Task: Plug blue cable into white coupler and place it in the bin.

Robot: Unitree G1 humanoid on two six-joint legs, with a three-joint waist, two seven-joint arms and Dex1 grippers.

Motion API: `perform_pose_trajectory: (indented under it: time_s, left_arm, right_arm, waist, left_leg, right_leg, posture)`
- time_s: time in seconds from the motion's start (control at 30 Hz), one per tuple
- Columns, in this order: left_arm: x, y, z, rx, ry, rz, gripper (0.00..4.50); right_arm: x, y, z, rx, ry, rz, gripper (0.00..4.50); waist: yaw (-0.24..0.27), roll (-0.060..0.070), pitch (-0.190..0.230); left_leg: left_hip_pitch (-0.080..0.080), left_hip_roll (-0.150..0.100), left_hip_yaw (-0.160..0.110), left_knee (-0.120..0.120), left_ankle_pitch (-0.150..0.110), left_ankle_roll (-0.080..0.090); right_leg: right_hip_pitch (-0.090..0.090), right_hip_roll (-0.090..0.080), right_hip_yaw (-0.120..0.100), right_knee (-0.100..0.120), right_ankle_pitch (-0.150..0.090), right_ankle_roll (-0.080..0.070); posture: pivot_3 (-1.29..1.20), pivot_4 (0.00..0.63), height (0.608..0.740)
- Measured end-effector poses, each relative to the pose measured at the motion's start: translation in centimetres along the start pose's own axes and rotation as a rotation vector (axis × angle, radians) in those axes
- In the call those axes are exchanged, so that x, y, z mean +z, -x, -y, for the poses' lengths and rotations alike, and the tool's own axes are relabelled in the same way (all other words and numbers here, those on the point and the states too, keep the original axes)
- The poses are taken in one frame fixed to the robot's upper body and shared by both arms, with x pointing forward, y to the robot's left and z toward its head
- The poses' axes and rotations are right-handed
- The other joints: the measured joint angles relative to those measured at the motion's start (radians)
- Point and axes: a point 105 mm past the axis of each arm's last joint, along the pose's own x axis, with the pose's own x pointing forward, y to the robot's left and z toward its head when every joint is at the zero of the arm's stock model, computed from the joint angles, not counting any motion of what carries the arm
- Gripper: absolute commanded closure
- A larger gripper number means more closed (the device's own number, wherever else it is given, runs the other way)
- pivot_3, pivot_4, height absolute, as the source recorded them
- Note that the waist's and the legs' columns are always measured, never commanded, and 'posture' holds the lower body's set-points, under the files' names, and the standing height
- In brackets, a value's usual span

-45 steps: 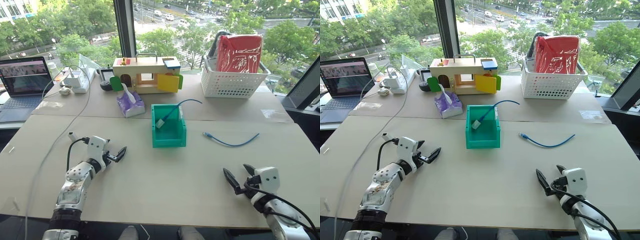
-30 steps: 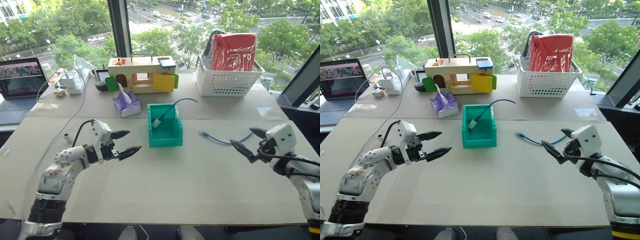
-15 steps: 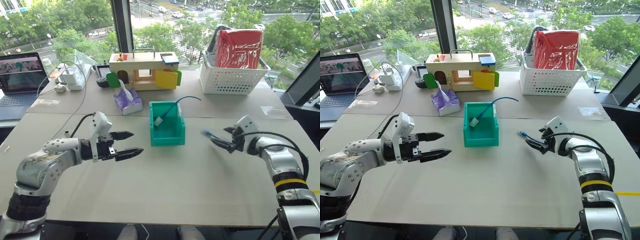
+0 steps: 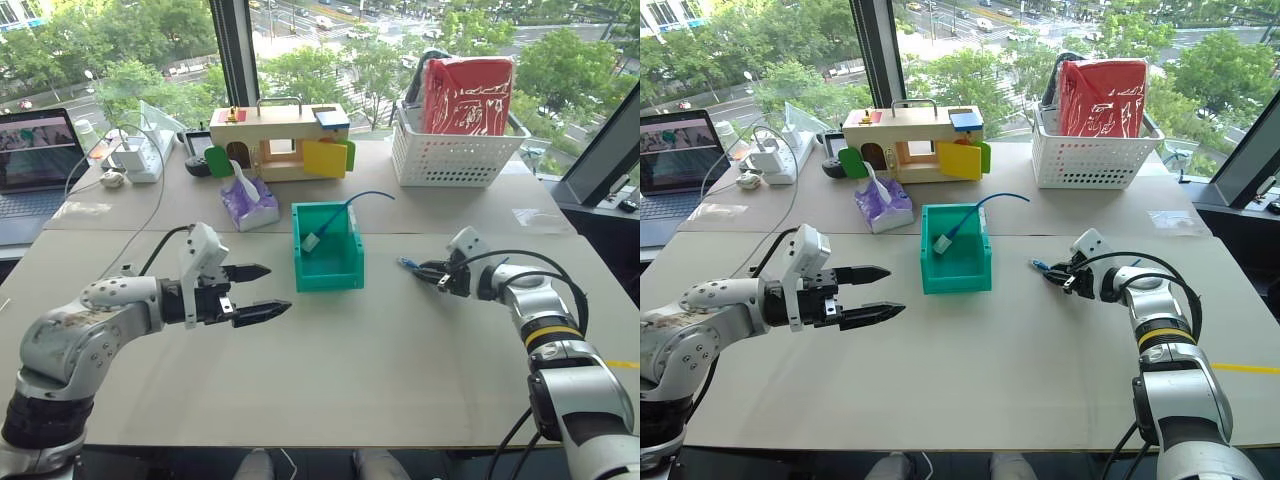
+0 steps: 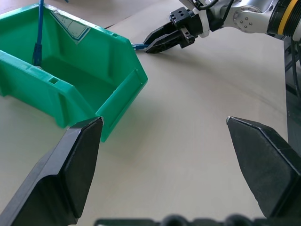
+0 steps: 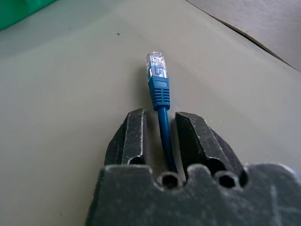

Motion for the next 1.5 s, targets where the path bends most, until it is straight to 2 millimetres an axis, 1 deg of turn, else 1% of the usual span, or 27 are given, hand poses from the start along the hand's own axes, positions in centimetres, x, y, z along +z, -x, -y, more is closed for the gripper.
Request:
perform_pose_trajectory:
  time_s: [0.13, 0.27, 0.3, 0.37, 0.4, 0.5, 0.57, 0.7, 0.8, 0.87, 0.93, 1.0, 1.07, 1.13, 1.17, 1.23, 1.33, 1.4, 1.5]
  left_arm:
    - [-0.1, 0.0, -0.1, 0.002, -0.074, -0.011, 0.00]
    - [-0.1, -0.5, 0.3, -0.059, -0.093, 0.006, 0.00]
    - [-0.2, -0.6, 0.3, -0.067, -0.094, 0.004, 0.00]
    - [-0.3, -1.2, 0.7, -0.111, -0.096, 0.009, 0.00]
    - [-0.2, -1.9, 1.0, -0.152, -0.103, 0.010, 0.00]
    - [-0.2, -3.1, 1.2, -0.226, -0.127, 0.014, 0.00]
    - [-0.6, -3.9, 0.8, -0.277, -0.153, -0.014, 0.00]
    - [-1.0, -4.6, 0.9, -0.379, -0.194, -0.053, 0.00]
    - [-2.5, -5.3, 1.3, -0.458, -0.266, -0.131, 0.00]
    - [-3.8, -5.6, 1.6, -0.506, -0.280, -0.182, 0.00]
    - [-4.6, -5.6, 1.7, -0.535, -0.294, -0.212, 0.00]
    - [-4.9, -5.6, 1.5, -0.535, -0.315, -0.229, 0.00]
    - [-5.1, -5.6, 1.4, -0.534, -0.329, -0.242, 0.00]
    - [-5.3, -5.6, 1.2, -0.533, -0.331, -0.249, 0.00]
    - [-5.4, -5.6, 1.2, -0.535, -0.335, -0.251, 0.00]
    - [-5.4, -5.8, 1.4, -0.543, -0.347, -0.246, 0.00]
    - [-5.6, -6.5, 1.5, -0.548, -0.349, -0.238, 0.00]
    - [-5.7, -7.7, 1.3, -0.536, -0.361, -0.229, 0.00]
    - [-5.8, -9.0, 1.0, -0.523, -0.381, -0.232, 0.00]
  right_arm:
    - [-0.1, 0.6, -0.6, 0.058, 0.035, 0.003, 4.46]
    - [0.7, 2.4, -3.3, 0.202, 0.140, 0.032, 4.46]
    - [1.0, 2.5, -3.7, 0.221, 0.155, 0.038, 4.46]
    - [1.7, 3.1, -5.2, 0.260, 0.164, 0.057, 4.46]
    - [2.1, 3.2, -6.5, 0.290, 0.165, 0.069, 4.46]
    - [3.2, 2.8, -9.9, 0.383, 0.203, 0.081, 4.46]
    - [3.7, 2.4, -12.9, 0.475, 0.238, 0.077, 4.46]
    - [3.8, 1.7, -16.1, 0.579, 0.273, 0.056, 4.46]
    - [3.9, 0.7, -17.3, 0.611, 0.316, 0.037, 4.46]
    - [3.8, 0.3, -17.6, 0.619, 0.348, 0.012, 4.46]
    - [3.5, 0.1, -17.7, 0.622, 0.360, -0.004, 4.46]
    - [3.5, -0.1, -18.0, 0.625, 0.351, 0.001, 3.76]
    - [3.4, -0.2, -18.3, 0.633, 0.352, 0.000, 3.23]
    - [3.4, -0.2, -18.2, 0.631, 0.348, -0.001, 2.53]
    - [3.5, -0.1, -18.0, 0.625, 0.338, -0.001, 2.11]
    - [4.0, 0.2, -17.2, 0.594, 0.307, 0.012, 1.48]
    - [5.8, 1.4, -15.1, 0.502, 0.237, 0.070, 0.49]
    - [7.5, 2.7, -13.7, 0.436, 0.158, 0.124, 0.49]
    - [9.1, 4.3, -12.4, 0.366, 0.105, 0.175, 0.49]
  waist:
    - [0.001, 0.000, 0.000]
    - [0.003, 0.002, 0.002]
    - [0.003, 0.002, 0.002]
    - [0.003, 0.002, 0.002]
    - [0.002, 0.002, 0.002]
    - [0.000, 0.003, 0.002]
    - [0.001, 0.003, 0.002]
    - [0.005, 0.003, 0.002]
    - [0.006, 0.003, 0.002]
    - [0.006, 0.003, 0.002]
    - [0.007, 0.002, 0.002]
    - [0.007, 0.002, 0.002]
    - [0.007, 0.002, 0.002]
    - [0.007, 0.002, 0.002]
    - [0.008, 0.002, 0.002]
    - [0.009, 0.003, 0.002]
    - [0.014, 0.003, 0.002]
    - [0.024, 0.003, 0.002]
    - [0.030, 0.002, 0.002]
  left_leg:
    - [-0.001, 0.000, 0.000, 0.000, 0.000, 0.000]
    - [-0.002, 0.000, -0.001, 0.002, 0.000, 0.000]
    - [-0.002, 0.000, -0.001, 0.002, 0.000, 0.000]
    - [-0.002, 0.000, -0.001, 0.003, 0.000, 0.000]
    - [-0.002, 0.000, -0.001, 0.004, 0.000, 0.000]
    - [-0.002, 0.000, -0.001, 0.006, 0.000, 0.000]
    - [-0.002, 0.000, -0.001, 0.006, 0.000, 0.000]
    - [-0.004, 0.000, -0.001, 0.006, 0.000, 0.000]
    - [-0.004, 0.000, -0.001, 0.006, 0.000, 0.000]
    - [-0.004, 0.000, -0.001, 0.006, 0.000, 0.000]
    - [-0.004, 0.000, -0.001, 0.006, 0.000, 0.000]
    - [-0.004, 0.000, -0.001, 0.006, 0.000, 0.000]
    - [-0.004, 0.000, -0.001, 0.006, 0.000, 0.000]
    - [-0.004, 0.000, -0.001, 0.007, 0.000, 0.000]
    - [-0.004, 0.000, -0.001, 0.007, 0.000, 0.000]
    - [-0.005, 0.000, -0.001, 0.007, 0.000, 0.000]
    - [-0.004, 0.000, -0.001, 0.007, 0.000, 0.000]
    - [-0.004, 0.000, -0.002, 0.007, 0.000, 0.000]
    - [-0.005, -0.001, -0.002, 0.007, 0.000, 0.000]
  right_leg:
    - [0.000, 0.000, 0.000, 0.000, 0.000, 0.000]
    - [-0.001, 0.000, -0.001, 0.000, 0.000, 0.000]
    - [-0.001, 0.000, -0.001, 0.000, 0.000, 0.000]
    - [-0.001, 0.000, -0.001, 0.002, 0.000, 0.000]
    - [-0.001, 0.000, -0.001, 0.002, 0.000, 0.000]
    - [-0.001, 0.001, -0.001, 0.003, -0.001, 0.002]
    - [-0.001, 0.001, -0.001, 0.003, -0.004, 0.007]
    - [-0.001, 0.001, -0.001, 0.002, -0.004, 0.008]
    - [-0.001, 0.001, -0.001, 0.002, -0.004, 0.006]
    - [-0.002, 0.001, -0.001, 0.002, -0.003, 0.006]
    - [-0.002, 0.001, -0.001, 0.002, -0.003, 0.006]
    - [-0.002, 0.001, -0.001, 0.002, -0.003, 0.006]
    - [-0.002, 0.001, -0.001, 0.003, -0.003, 0.006]
    - [-0.002, 0.001, -0.001, 0.003, -0.003, 0.006]
    - [-0.002, 0.001, -0.001, 0.003, -0.003, 0.006]
    - [-0.002, 0.000, -0.001, 0.003, -0.002, 0.003]
    - [-0.001, 0.001, -0.001, 0.003, -0.001, 0.001]
    - [-0.001, 0.001, -0.001, 0.003, -0.001, 0.001]
    - [-0.001, 0.001, -0.001, 0.003, -0.001, 0.001]
  posture:
    - [0.00, 0.150, 0.740]
    - [0.00, 0.150, 0.740]
    - [0.00, 0.150, 0.740]
    - [0.00, 0.150, 0.740]
    - [0.00, 0.150, 0.740]
    - [0.00, 0.150, 0.740]
    - [0.00, 0.150, 0.740]
    - [0.00, 0.150, 0.740]
    - [0.00, 0.150, 0.740]
    - [0.00, 0.150, 0.740]
    - [0.00, 0.150, 0.740]
    - [0.00, 0.150, 0.740]
    - [0.00, 0.150, 0.740]
    - [0.00, 0.150, 0.740]
    - [0.00, 0.150, 0.740]
    - [0.00, 0.150, 0.740]
    - [0.00, 0.150, 0.740]
    - [0.00, 0.150, 0.740]
    - [0.00, 0.150, 0.740]
